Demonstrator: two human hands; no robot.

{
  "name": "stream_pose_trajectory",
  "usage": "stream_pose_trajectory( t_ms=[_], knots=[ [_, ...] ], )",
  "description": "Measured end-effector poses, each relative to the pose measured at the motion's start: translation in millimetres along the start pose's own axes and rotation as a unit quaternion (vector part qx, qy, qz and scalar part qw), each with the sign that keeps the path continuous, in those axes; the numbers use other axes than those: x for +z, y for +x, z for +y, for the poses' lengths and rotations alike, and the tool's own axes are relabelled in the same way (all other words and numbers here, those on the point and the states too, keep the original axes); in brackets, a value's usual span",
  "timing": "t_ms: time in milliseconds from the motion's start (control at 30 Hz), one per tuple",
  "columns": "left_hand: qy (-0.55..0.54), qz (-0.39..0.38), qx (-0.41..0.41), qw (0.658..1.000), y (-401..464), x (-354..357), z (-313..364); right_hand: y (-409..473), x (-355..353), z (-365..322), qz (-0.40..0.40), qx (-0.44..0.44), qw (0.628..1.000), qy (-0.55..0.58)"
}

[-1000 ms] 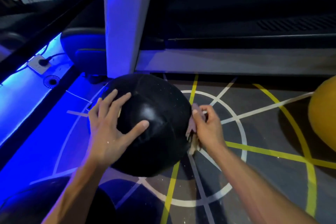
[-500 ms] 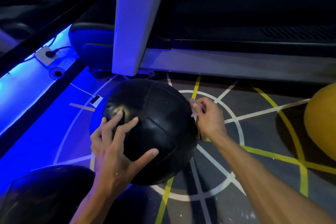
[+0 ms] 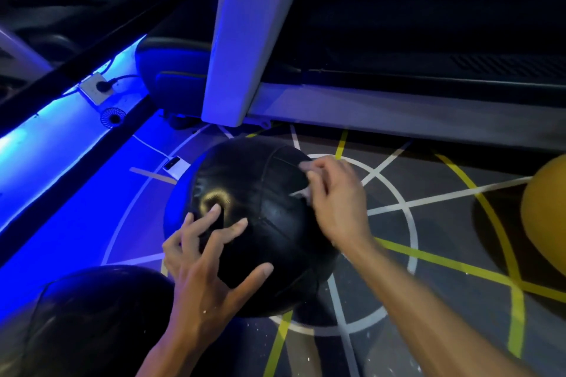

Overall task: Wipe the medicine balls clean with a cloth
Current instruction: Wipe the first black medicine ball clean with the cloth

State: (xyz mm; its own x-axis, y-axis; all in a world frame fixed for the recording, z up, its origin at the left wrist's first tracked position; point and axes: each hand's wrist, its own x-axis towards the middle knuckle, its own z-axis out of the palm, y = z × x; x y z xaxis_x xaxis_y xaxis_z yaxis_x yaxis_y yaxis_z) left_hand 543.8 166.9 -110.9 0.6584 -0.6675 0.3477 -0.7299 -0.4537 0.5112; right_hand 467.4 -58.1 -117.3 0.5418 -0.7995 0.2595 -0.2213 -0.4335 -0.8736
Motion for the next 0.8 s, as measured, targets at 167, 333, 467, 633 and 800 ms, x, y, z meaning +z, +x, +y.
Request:
stream_pose_trajectory(
  t_ms=[167,333,467,633,800],
  knots=[
    [0.013,0.053,-0.003,0.999,1,-21,-7,-77,1,-32,-0.135,-0.215,0.967,-0.005],
    [0.036,0.065,-0.059,0.995,19,-54,-28,-95,-21,21,0.007,0.086,0.993,0.086],
    [-0.092,0.011,-0.245,0.965,49,-69,-42,-85,-21,84,0.018,0.367,0.924,0.109],
    [-0.224,-0.156,-0.308,0.911,72,-72,-39,-64,1,96,-0.022,0.481,0.836,0.262],
    [-0.245,-0.177,-0.301,0.904,77,-74,-44,-60,-2,88,-0.039,0.545,0.756,0.359]
  ],
)
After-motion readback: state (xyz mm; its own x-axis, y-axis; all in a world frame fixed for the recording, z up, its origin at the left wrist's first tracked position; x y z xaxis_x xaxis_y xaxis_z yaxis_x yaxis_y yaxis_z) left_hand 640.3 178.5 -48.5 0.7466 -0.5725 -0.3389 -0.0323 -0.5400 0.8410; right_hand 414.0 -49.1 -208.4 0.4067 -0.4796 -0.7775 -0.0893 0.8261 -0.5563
